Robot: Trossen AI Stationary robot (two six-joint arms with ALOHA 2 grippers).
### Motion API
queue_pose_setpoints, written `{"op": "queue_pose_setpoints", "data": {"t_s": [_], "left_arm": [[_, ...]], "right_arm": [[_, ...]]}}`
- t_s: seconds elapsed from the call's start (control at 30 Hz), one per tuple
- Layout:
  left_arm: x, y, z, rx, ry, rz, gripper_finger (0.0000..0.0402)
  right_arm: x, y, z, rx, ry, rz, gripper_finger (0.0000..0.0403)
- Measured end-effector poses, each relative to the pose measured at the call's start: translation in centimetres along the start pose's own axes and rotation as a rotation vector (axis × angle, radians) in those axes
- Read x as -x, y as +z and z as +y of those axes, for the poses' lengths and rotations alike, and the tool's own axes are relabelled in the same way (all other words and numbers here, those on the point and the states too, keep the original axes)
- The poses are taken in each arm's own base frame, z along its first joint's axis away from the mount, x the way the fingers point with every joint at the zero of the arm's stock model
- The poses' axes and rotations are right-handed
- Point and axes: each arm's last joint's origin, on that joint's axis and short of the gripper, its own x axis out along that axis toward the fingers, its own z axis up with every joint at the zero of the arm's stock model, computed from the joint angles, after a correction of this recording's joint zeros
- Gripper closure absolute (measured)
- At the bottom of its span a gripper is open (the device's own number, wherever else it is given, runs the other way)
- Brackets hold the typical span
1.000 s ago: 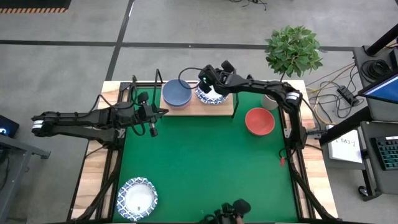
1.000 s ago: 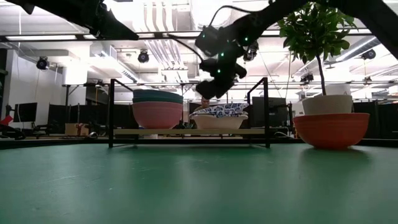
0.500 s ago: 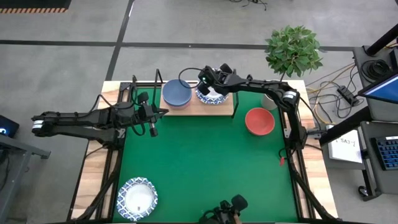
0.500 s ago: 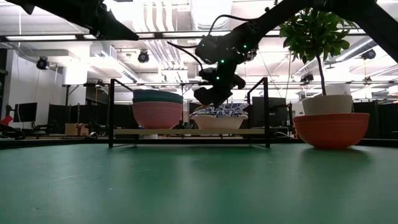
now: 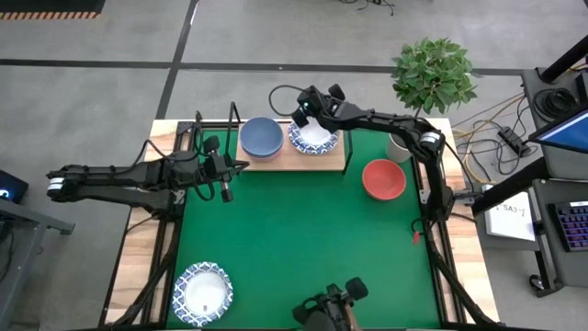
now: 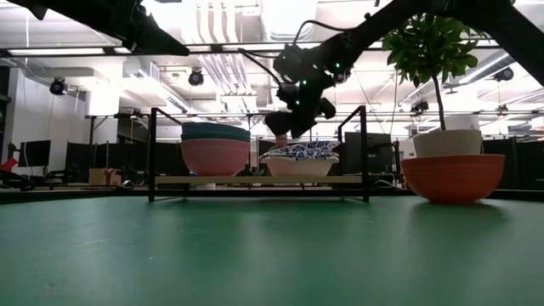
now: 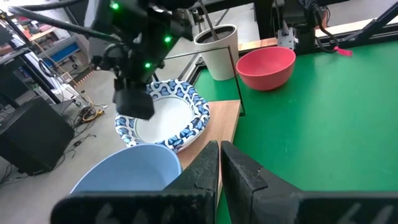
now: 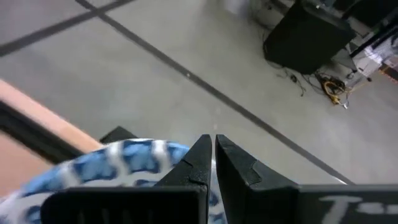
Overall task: Place and stack bowls onto a shelf
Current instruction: Stack the blue patterned bowl on top of the blue patterned bowls on the shelf, then stack orange bowl on top of the blue bowl on the shelf
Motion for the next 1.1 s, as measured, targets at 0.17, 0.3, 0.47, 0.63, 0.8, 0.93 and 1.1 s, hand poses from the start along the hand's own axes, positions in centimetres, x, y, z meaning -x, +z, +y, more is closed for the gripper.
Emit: {"op": "queue_pose_setpoints", "data": {"t_s": [0.17, 0.3, 0.47, 0.63, 0.8, 0.93, 1.1], "left_arm": [[0.0, 0.0, 0.0, -0.001, -0.001, 0.001, 0.0402], [0.0, -0.1, 0.0, -0.002, -0.001, 0.003, 0.0402], [0.0, -0.1, 0.0, -0.002, -0.001, 0.004, 0.0402], [0.0, -0.1, 0.0, -0.002, -0.001, 0.004, 0.0402], [0.0, -0.1, 0.0, -0.002, 0.0, 0.003, 0.0402], [0.0, -0.1, 0.0, -0.002, 0.0, 0.003, 0.0402], [0.0, -0.1, 0.0, -0.002, -0.001, 0.003, 0.0402]], "right_arm": [[-1.6, -0.9, -0.6, -0.014, -0.006, 0.051, 0.039], [-1.9, -1.6, -0.2, -0.016, 0.052, 0.1, 0.039], [-1.5, -1.4, 0.1, -0.031, 0.068, 0.09, 0.039], [0.2, -0.2, -0.3, -0.041, 0.077, 0.051, 0.039], [4.6, 1.1, 0.8, 0.008, 0.149, 0.003, 0.039], [9.7, 1.6, 2.0, 0.075, 0.23, -0.016, 0.039], [15.8, 0.9, 3.1, 0.111, 0.387, 0.032, 0.039]]}}
